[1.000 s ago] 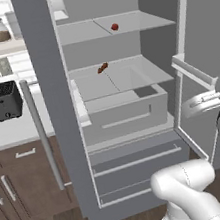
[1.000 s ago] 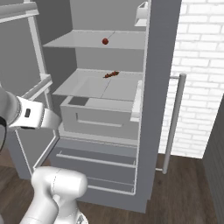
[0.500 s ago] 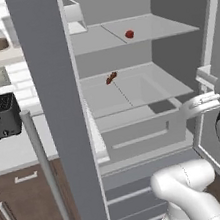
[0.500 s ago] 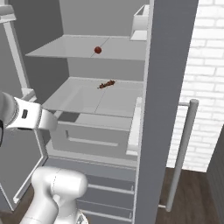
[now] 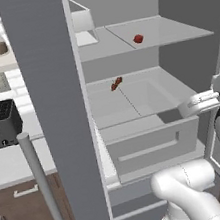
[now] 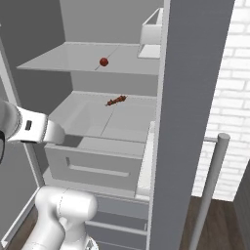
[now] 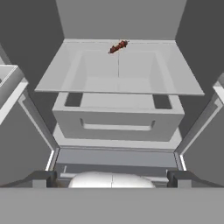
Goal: Take the strawberry from the fridge and place it on top of the pancake, located on the dining counter.
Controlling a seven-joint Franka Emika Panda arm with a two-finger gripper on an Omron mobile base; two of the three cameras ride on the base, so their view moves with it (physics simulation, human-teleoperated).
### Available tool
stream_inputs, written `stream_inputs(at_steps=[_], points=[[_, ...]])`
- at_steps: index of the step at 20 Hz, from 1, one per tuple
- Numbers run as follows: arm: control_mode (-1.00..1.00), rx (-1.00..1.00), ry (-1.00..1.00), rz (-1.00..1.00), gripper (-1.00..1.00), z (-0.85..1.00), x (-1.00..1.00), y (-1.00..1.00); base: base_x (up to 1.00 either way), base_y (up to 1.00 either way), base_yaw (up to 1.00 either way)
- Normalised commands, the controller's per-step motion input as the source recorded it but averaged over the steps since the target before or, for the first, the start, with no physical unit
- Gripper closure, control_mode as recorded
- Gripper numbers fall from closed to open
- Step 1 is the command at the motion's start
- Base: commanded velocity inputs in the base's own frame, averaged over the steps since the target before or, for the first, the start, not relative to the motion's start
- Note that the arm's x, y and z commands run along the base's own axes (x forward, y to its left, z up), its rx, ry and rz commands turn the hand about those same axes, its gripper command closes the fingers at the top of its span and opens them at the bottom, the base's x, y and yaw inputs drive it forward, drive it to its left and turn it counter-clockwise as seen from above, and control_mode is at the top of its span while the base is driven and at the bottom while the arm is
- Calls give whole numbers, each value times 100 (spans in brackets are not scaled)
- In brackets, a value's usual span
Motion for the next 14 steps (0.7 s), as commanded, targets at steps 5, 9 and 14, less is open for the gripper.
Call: stream_inputs(at_steps=[5, 9, 14], points=[[-100, 0, 0, 0, -100, 35, 5, 0, 33, 0, 0], [-100, 0, 0, 0, -100, 73, 0, 0, 0, 0, 0], [-100, 0, -4, 0, -100, 44, 17, -2, 0, 0, 0]])
